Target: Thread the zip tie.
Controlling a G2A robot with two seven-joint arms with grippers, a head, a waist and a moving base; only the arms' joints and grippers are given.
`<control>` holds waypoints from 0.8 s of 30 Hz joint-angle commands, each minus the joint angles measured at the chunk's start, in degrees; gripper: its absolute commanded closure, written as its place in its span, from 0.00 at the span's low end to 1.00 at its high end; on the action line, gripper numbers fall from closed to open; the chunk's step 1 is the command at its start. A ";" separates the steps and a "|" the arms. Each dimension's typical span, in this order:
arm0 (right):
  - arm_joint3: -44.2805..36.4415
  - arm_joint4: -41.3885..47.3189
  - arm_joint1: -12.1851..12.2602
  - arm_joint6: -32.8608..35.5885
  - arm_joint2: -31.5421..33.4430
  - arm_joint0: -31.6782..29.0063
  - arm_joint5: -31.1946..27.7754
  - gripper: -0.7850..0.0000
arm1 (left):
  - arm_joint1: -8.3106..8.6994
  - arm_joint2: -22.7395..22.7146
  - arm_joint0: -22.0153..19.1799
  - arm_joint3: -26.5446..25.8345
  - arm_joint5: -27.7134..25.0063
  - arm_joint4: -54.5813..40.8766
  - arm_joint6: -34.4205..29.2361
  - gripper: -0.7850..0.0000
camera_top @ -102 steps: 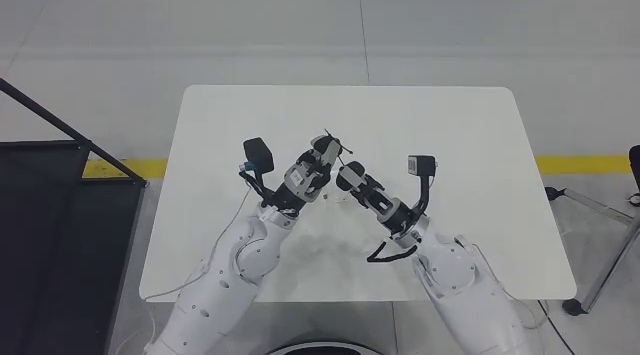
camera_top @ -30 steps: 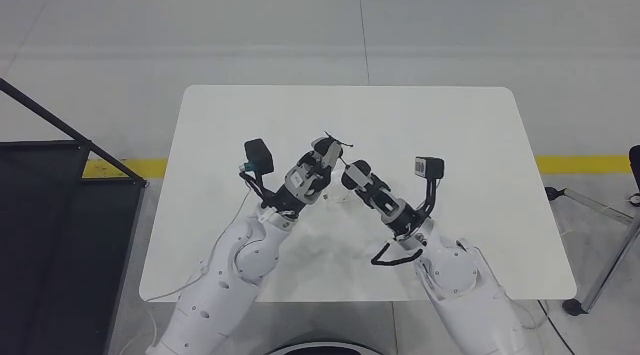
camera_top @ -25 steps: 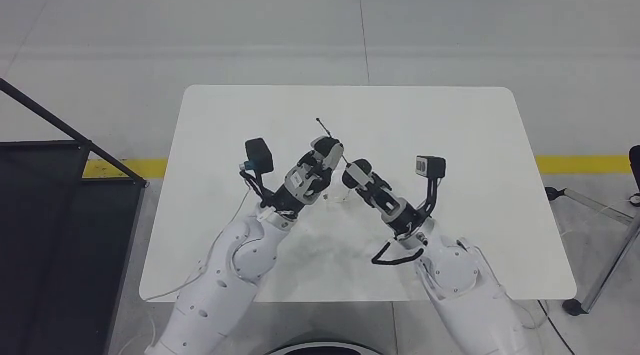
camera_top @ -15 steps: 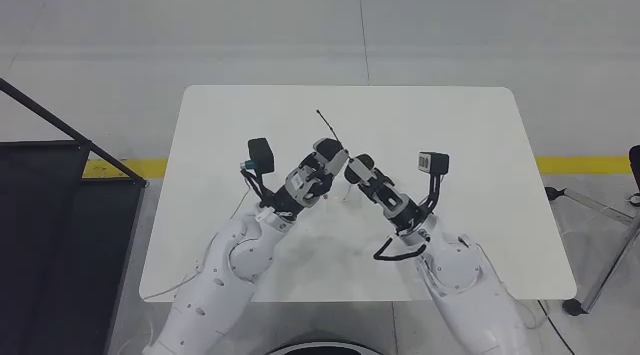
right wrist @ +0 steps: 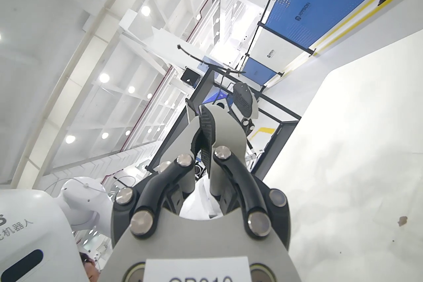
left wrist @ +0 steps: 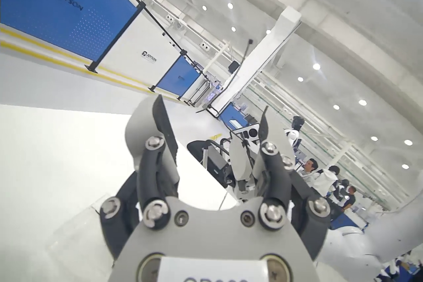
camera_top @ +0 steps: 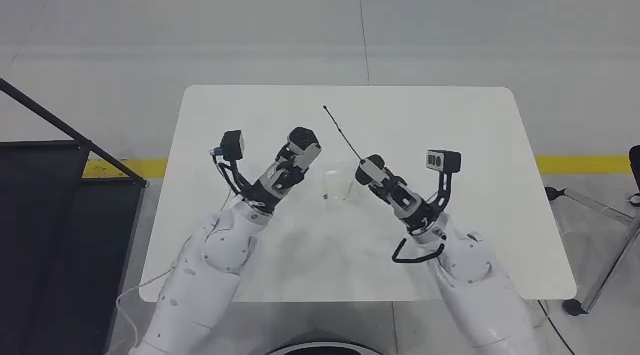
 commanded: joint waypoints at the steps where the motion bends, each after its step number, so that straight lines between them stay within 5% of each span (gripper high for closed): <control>1: 0.84 3.62 0.18 3.82 0.06 0.45 -0.43 1.00 | 0.37 -0.53 -0.49 0.33 0.59 -6.92 -5.49 0.22; 4: 2.24 10.00 0.51 10.21 0.27 1.28 -0.60 1.00 | 0.94 -1.58 -1.81 1.45 2.21 -15.08 -12.97 0.12; 14: 8.35 32.15 1.58 35.23 1.64 3.44 2.72 1.00 | 2.88 -3.50 -6.43 6.36 6.87 -31.69 -38.42 0.00; 18: 10.94 37.37 1.93 42.25 2.50 4.83 8.25 1.00 | 3.00 -3.62 -6.75 6.54 7.17 -32.03 -39.68 0.00; 24: 11.33 37.21 1.97 42.30 2.68 4.93 8.31 1.00 | 3.00 -3.62 -6.75 6.54 7.17 -32.03 -39.68 0.00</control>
